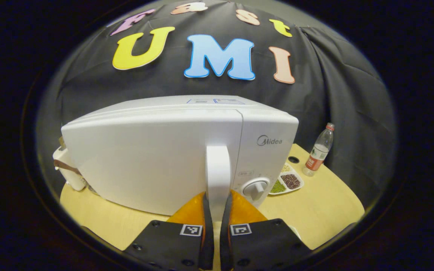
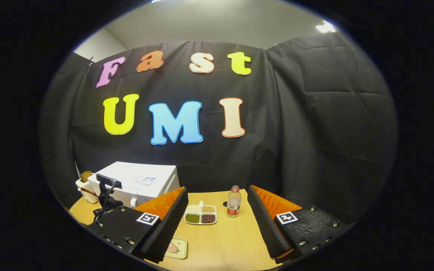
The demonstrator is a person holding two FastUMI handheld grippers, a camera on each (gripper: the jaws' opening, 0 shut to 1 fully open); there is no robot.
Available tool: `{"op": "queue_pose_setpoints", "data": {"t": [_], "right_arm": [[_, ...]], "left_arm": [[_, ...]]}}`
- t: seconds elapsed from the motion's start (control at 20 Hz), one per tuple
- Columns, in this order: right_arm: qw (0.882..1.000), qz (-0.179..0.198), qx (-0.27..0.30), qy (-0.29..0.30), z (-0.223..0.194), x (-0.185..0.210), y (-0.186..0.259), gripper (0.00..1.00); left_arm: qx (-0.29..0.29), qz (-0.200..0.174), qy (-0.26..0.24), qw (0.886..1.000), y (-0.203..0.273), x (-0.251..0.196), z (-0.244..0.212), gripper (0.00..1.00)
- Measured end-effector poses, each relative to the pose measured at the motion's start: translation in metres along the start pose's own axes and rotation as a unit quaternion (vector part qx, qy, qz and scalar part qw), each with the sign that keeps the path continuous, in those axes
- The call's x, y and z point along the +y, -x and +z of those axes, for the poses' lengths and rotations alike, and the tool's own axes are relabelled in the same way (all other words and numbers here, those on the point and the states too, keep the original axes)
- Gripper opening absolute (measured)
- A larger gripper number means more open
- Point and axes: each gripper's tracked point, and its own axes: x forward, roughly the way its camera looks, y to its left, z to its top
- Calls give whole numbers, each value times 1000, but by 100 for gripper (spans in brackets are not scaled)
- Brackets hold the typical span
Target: Open the microwave oven with the left hand, put the food in, and close the microwave oven.
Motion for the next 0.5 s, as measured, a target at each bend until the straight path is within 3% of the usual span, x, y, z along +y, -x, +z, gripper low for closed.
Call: {"op": "queue_pose_setpoints", "data": {"t": [0.25,0.5], "right_arm": [[1000,-3,-2,4,0,0,5,97],[1000,1,7,-9,-8,7,8,97]], "left_arm": [[6,1,2,1000,1,0,-1,13],[13,-20,-18,1000,56,6,-31,13]]}}
